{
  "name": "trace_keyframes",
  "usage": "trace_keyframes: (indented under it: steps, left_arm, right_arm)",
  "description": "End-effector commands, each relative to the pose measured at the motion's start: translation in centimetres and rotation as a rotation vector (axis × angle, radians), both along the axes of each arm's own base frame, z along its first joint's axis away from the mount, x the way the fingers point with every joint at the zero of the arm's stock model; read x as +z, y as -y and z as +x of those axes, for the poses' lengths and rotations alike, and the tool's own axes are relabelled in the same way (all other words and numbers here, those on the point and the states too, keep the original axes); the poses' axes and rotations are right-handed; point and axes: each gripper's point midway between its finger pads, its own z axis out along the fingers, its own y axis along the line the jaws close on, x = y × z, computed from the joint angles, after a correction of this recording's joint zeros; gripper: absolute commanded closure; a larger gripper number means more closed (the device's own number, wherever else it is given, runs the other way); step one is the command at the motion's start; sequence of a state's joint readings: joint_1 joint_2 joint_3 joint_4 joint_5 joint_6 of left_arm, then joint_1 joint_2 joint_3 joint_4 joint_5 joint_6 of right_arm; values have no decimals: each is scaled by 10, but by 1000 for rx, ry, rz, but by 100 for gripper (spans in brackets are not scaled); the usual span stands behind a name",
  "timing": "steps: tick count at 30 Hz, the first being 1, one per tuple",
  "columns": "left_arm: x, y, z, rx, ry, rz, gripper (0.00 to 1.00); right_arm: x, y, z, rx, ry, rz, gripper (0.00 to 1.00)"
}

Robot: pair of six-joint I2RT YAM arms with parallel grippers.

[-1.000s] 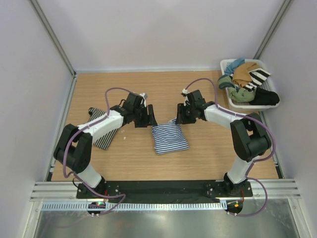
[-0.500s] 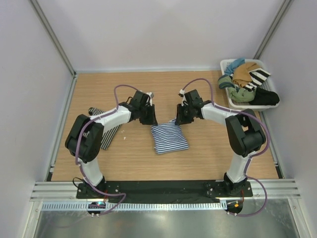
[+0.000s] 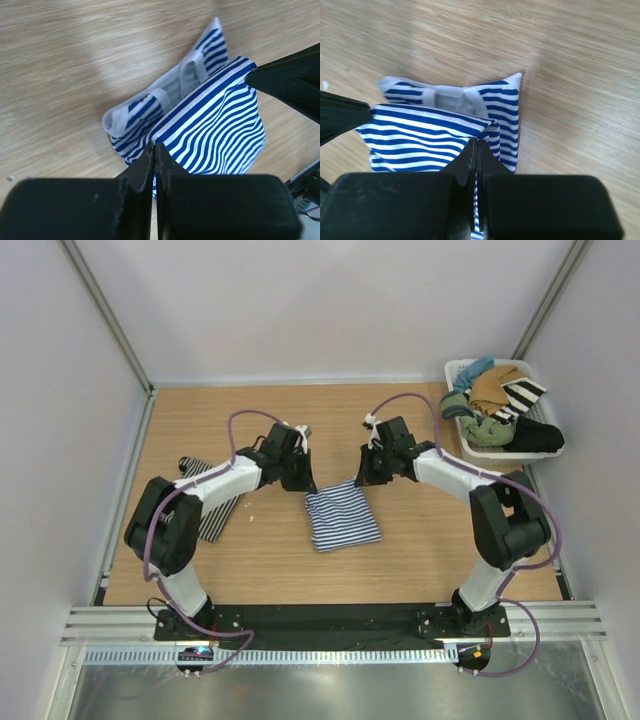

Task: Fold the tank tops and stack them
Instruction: Fold the tank top

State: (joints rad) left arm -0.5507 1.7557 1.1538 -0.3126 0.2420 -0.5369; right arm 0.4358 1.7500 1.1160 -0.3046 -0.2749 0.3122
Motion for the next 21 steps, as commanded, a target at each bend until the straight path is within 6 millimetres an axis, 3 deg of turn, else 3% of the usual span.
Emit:
trace_keyframes:
  steps: [1,5,8,12,16,17,21]
  left_arm:
    - [46,9,-2,-42,114,-59,100]
    - [56,8,-3,-39,126,-66,100]
    - [49,4,7,1,125,-22,100]
    - [29,3,21,26,93,31,100]
    - [10,0,43,60,75,60,100]
    - [-1,-1,47,66,58,77,100]
    - [-12,-20,67,126,59,135,100]
  right_arm:
    - [51,1,3,-22,130,50,99]
    - [71,10,1,-63,190,46,99]
    - [80,15,7,-95,229,32,99]
    - [71,15,20,-111,208,-5,99]
    - [45,12,41,-146,186,-48,99]
    - [44,10,47,-151,198,-42,99]
    - [23,4,63,-179,179,-42,99]
